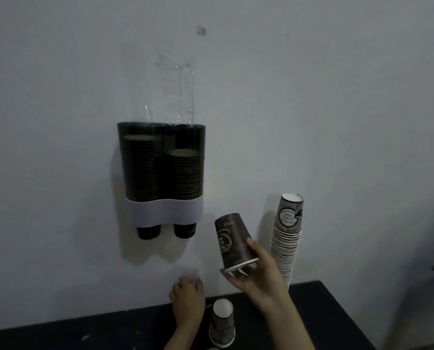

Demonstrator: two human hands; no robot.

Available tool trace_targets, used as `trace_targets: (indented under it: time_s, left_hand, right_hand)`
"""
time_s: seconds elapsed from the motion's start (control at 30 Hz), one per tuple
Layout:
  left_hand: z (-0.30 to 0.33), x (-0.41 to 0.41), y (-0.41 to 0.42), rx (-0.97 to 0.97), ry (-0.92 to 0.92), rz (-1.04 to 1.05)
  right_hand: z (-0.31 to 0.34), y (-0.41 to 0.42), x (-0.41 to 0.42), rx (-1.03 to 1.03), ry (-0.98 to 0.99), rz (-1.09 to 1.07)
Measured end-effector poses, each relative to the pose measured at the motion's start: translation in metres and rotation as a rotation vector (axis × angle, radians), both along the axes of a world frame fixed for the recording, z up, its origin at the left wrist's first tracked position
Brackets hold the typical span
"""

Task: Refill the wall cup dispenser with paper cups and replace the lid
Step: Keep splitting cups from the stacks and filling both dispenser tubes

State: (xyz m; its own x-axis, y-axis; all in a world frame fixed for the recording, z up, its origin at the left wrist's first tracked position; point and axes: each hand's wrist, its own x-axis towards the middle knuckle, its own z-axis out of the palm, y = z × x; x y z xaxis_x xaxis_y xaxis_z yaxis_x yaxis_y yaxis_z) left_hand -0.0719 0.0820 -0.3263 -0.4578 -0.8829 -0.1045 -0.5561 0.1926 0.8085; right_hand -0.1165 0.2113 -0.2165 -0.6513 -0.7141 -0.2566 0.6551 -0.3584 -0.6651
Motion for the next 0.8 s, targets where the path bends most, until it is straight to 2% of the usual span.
trace_targets:
  time_s: [0.07,0.17,0.4,0.53,0.7,0.8]
  left_hand:
    - [0.016,0.005,-0.003,-0.019,0.042,-0.004]
    - [0.036,0.01,-0.007,-0.027,0.093,0.012]
    - [0.053,0.023,-0.011,-0.102,0.08,-0.01]
    - [0.053,0.027,-0.013,-0.233,0.053,-0.011]
    - [0.035,0.025,-0.034,-0.524,0.055,0.009]
    - [0.01,0.022,-0.054,-0.56,0.058,-0.161]
  right_hand:
    - [0.023,0.001,-0.001,-0.049,-0.046,-0.023]
    - [0.071,0.002,-0.005,-0.041,0.096,-0.048]
    - [0.209,-0.03,-0.006,0.004,0.854,-0.345]
    - [0.268,-0.073,-0.006,0.243,1.361,-0.493]
    - [0.279,-0.125,-0.011,0.676,1.891,-0.334]
    - [0.258,-0.149,-0.019,0.889,2.052,-0.141]
